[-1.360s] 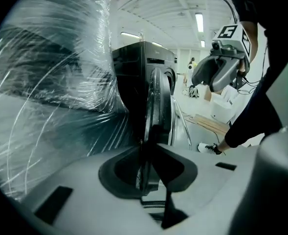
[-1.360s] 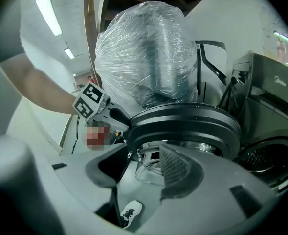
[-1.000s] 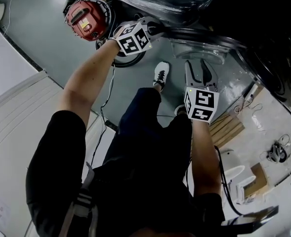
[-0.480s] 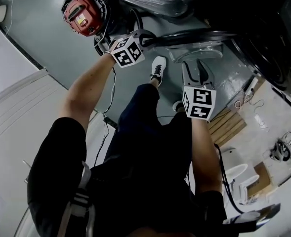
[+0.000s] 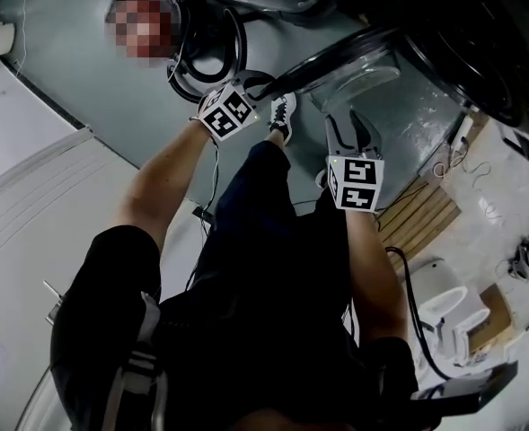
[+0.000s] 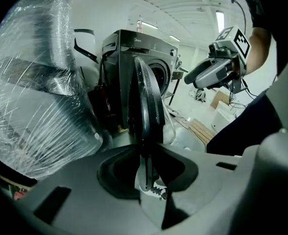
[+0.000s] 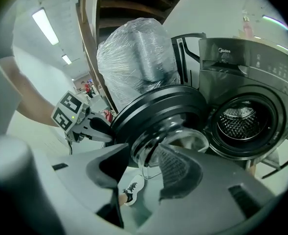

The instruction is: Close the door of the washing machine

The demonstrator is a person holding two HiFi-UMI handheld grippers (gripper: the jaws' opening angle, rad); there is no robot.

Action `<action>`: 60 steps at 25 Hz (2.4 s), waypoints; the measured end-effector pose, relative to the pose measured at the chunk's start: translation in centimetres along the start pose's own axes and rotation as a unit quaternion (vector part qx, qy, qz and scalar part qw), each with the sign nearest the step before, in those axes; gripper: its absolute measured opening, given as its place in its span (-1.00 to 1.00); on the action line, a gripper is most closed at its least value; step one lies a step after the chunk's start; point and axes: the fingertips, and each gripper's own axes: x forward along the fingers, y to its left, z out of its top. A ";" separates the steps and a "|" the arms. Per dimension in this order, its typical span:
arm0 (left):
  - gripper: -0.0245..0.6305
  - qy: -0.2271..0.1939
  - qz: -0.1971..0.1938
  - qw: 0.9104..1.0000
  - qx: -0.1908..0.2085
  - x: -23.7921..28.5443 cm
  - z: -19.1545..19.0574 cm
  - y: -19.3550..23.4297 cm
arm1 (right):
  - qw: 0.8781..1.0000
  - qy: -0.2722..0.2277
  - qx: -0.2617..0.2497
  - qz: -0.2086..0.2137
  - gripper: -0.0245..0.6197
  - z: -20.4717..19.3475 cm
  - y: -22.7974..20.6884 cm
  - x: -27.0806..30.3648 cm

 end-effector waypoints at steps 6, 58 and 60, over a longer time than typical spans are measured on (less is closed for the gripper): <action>-0.62 0.005 -0.011 1.000 -0.020 1.4 1.3 -5.8 | 1.000 0.002 0.004 0.014 -0.30 -3.9 -1.3 -3.4; -0.43 0.044 -0.072 0.964 -0.251 23.7 27.4 -33.0 | 0.994 0.029 0.037 -0.103 -0.38 -21.3 -26.8 -18.5; -0.43 0.049 -0.087 0.966 -0.238 24.0 28.1 -33.2 | 0.994 0.029 0.024 -0.101 -0.41 -20.9 -27.8 -17.7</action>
